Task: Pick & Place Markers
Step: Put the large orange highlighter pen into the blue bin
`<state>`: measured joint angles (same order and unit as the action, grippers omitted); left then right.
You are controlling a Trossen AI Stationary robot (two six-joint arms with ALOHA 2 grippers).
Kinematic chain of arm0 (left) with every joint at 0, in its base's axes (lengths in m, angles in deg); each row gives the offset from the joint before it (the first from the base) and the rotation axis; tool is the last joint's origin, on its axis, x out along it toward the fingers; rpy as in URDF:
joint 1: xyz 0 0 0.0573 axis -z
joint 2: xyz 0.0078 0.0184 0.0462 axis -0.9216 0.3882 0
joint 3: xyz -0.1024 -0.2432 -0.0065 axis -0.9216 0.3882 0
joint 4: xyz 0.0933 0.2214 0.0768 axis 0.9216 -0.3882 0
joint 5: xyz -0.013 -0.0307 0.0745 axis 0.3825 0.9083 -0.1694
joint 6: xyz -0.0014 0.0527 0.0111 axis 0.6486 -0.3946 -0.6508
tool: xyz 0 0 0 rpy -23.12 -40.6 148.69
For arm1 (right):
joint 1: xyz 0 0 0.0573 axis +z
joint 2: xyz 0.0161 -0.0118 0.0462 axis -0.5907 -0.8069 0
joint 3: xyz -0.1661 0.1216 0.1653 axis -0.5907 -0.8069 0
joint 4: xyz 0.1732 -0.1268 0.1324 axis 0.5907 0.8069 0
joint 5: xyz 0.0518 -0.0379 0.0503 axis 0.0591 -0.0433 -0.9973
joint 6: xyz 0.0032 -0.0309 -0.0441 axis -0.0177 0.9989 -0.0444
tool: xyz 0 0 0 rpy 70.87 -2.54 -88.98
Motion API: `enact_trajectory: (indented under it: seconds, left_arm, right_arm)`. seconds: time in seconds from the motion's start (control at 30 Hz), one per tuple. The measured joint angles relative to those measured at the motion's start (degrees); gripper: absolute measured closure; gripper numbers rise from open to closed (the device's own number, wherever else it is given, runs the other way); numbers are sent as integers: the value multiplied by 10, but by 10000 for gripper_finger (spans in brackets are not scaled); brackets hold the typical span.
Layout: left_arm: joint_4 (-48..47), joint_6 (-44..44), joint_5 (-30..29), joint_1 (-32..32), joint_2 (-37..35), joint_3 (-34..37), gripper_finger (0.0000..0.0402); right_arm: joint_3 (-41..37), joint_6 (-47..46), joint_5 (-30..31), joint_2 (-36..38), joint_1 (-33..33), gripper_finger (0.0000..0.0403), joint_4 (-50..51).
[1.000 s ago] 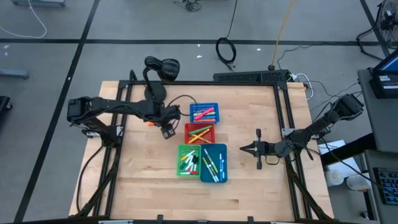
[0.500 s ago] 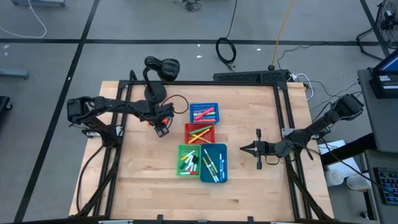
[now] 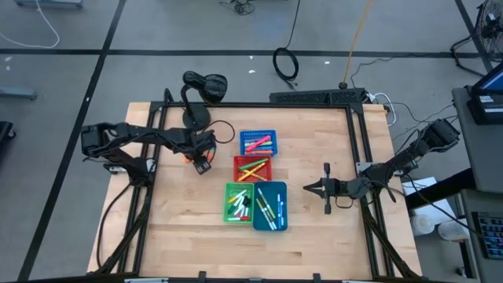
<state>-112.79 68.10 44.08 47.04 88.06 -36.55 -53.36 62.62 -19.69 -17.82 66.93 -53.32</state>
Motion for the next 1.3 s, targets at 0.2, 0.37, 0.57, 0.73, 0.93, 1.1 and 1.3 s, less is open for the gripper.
enact_trajectory:
  seconds: [0.2,0.37,0.57,0.73,0.93,1.1,1.3]
  left_arm:
    - [17,2,4,8,-1,19,251]
    - [38,12,-2,18,-1,21,331]
    - [50,38,-14,27,0,23,339]
    - [54,47,-33,40,0,24,339]
    - [56,52,-51,54,1,25,337]
    - [56,54,-55,58,1,25,336]
    - [57,56,-56,58,1,25,336]
  right_arm:
    - [0,0,0,0,0,403,0]
    - [0,0,0,0,0,403,0]
    - [0,0,0,0,0,403,0]
    - [0,0,0,0,0,403,0]
    - [0,0,0,0,0,403,0]
    - [0,0,0,0,0,403,0]
    - [0,0,0,0,0,403,0]
